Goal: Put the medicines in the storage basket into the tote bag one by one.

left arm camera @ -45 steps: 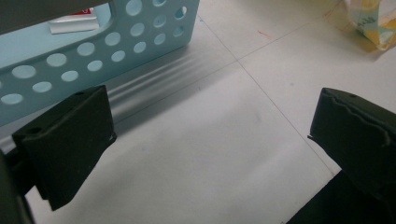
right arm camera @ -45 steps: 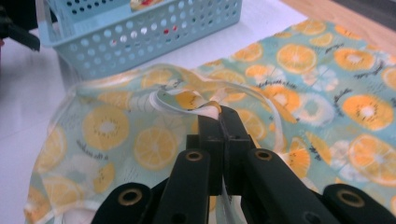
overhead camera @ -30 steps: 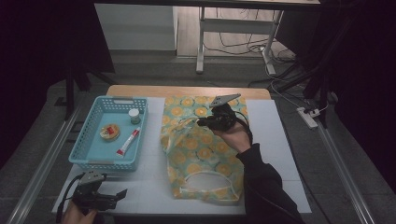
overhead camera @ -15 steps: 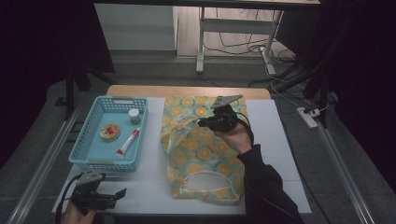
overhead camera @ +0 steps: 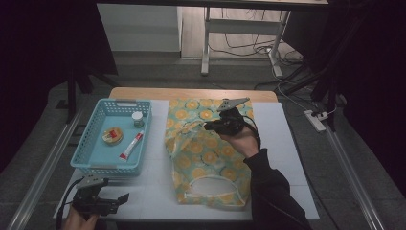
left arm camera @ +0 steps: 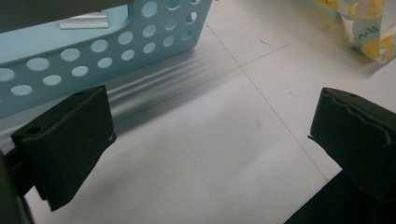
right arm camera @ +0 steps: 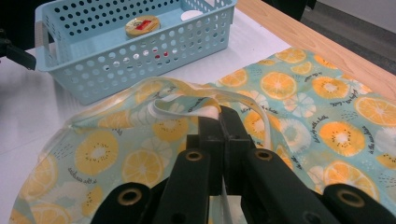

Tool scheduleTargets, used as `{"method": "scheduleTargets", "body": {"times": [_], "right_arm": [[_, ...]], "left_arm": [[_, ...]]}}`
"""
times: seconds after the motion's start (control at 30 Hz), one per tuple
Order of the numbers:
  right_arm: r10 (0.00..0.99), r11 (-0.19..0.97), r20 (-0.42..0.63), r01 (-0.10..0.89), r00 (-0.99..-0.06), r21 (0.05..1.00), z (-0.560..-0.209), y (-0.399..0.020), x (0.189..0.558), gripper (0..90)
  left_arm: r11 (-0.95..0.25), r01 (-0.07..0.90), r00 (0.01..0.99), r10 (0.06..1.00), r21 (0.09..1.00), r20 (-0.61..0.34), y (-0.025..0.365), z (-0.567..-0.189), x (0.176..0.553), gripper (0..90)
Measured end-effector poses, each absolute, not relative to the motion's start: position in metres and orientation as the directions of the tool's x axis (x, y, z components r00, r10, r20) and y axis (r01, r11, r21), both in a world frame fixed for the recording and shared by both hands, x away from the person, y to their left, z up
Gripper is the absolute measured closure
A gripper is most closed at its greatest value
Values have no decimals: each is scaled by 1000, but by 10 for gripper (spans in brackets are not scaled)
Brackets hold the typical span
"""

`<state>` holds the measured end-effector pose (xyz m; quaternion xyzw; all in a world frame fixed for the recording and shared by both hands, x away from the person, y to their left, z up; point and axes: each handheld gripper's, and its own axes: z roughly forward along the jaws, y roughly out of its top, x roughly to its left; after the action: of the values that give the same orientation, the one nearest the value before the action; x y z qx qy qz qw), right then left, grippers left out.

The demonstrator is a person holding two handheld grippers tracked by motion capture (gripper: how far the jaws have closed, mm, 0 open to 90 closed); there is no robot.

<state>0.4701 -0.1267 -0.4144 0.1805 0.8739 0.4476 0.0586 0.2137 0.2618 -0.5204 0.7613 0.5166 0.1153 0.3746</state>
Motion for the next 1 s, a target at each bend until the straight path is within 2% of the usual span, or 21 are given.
{"method": "scheduleTargets", "body": {"times": [0.4, 1.0], "right_arm": [[364, 535, 60, 262, -929, 803, -415, -128, 470, 900], [368, 535, 62, 265, -928, 802, -414, -133, 471, 900]], "left_arm": [[-189, 668, 496, 834, 720, -241, 269, -518, 216, 0], [-191, 629, 508, 835, 754, -213, 273, -502, 217, 0]]}}
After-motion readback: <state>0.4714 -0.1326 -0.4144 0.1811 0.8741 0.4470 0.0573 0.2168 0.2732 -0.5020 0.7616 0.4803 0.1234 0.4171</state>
